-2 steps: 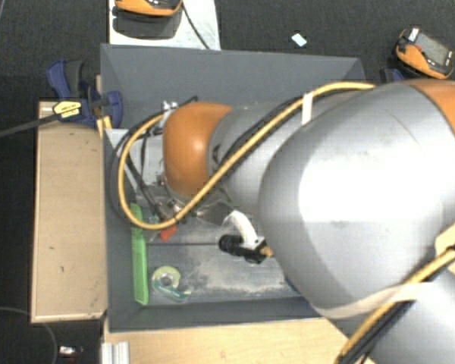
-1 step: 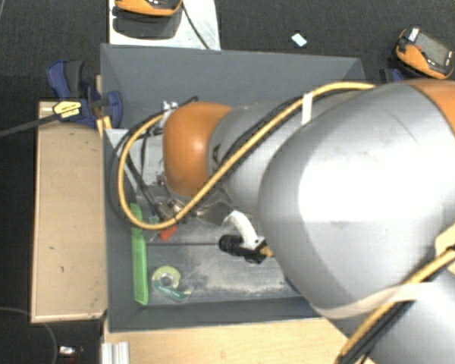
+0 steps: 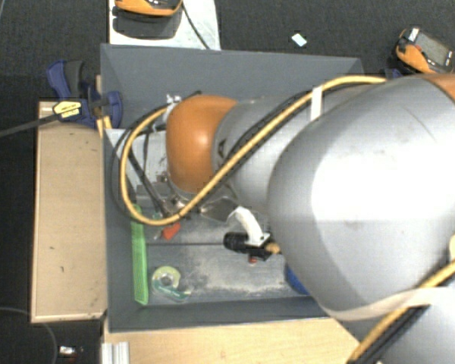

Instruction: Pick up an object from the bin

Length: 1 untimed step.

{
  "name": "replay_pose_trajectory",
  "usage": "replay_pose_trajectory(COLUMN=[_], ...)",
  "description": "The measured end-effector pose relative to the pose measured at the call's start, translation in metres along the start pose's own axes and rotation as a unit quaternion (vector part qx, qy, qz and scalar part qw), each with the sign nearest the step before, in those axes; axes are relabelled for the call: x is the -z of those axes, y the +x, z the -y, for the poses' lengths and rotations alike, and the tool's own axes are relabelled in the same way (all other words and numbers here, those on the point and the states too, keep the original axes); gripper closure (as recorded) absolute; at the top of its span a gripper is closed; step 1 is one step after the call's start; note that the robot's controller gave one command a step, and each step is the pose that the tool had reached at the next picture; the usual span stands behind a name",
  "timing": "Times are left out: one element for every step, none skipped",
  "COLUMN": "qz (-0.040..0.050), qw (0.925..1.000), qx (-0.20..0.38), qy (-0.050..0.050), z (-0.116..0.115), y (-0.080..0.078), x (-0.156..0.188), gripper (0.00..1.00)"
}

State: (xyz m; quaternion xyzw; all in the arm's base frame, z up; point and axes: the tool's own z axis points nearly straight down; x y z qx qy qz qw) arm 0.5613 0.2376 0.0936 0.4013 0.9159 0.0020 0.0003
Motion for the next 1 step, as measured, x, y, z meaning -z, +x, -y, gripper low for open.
replay_pose_trajectory(qz=[0.0014], qw=[1.0000], qx=[0.001], qy=[-0.003], z=[-0.0019], y=[-0.0011], x=[0.0282], gripper=[1.00])
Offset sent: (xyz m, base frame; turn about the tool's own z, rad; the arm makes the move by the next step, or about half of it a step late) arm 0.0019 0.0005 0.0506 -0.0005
